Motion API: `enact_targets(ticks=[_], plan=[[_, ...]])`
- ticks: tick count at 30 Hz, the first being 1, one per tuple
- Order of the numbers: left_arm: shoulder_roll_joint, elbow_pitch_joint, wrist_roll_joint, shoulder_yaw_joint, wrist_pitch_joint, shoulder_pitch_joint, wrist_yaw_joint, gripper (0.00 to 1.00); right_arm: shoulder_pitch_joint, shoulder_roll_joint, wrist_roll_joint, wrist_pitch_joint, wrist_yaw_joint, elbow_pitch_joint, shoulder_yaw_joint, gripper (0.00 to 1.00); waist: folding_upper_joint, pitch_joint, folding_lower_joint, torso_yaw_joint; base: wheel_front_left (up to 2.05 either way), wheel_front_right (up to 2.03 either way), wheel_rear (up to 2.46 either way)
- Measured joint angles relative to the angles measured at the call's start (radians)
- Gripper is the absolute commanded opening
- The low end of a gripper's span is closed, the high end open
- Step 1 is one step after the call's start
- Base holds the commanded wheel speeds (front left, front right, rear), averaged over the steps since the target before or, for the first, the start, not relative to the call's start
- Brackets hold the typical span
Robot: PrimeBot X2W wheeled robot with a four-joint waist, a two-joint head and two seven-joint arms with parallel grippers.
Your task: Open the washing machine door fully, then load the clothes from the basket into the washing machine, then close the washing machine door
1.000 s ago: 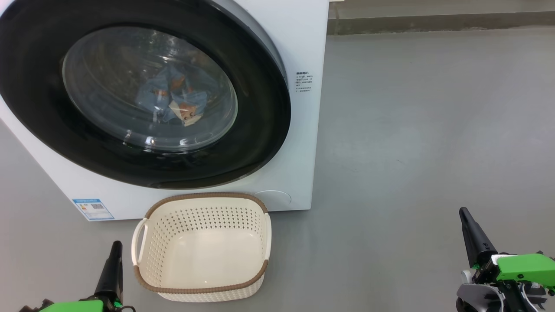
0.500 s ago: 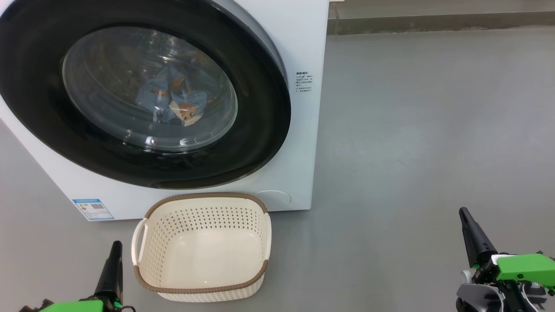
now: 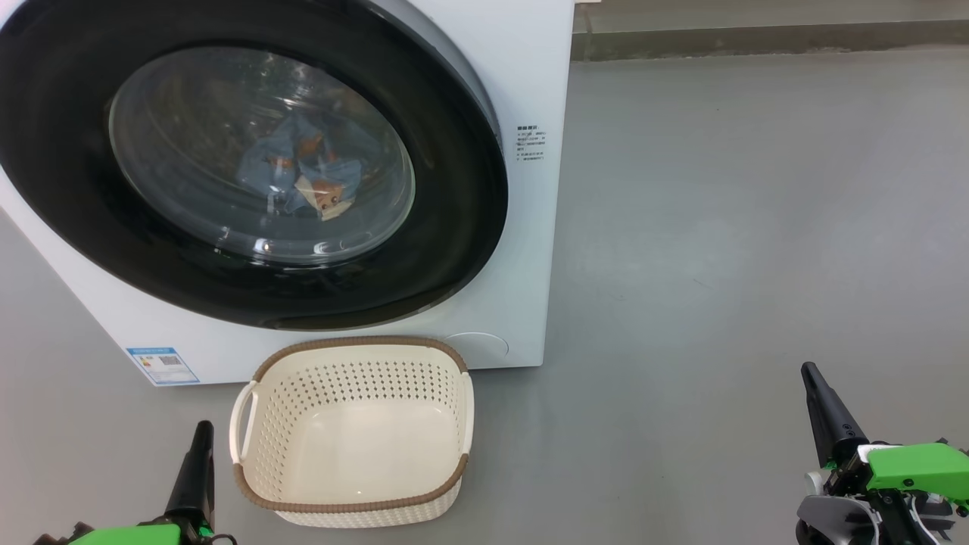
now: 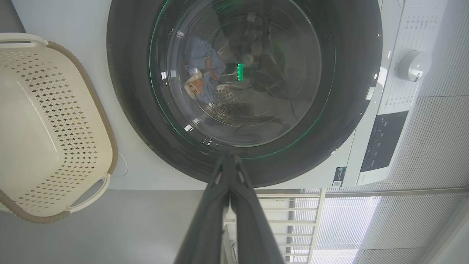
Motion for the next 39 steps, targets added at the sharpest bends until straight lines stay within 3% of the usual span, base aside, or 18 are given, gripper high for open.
enact_targets(ticks=[39], plan=[[0.0,0.0,0.0,0.0,0.0,0.0,0.0,0.0,0.0,-0.001,0.002,-0.001,0.0,0.0,0.003,0.0,0.0,0.0,0.0,0.0,0.0,0.0,0.0]])
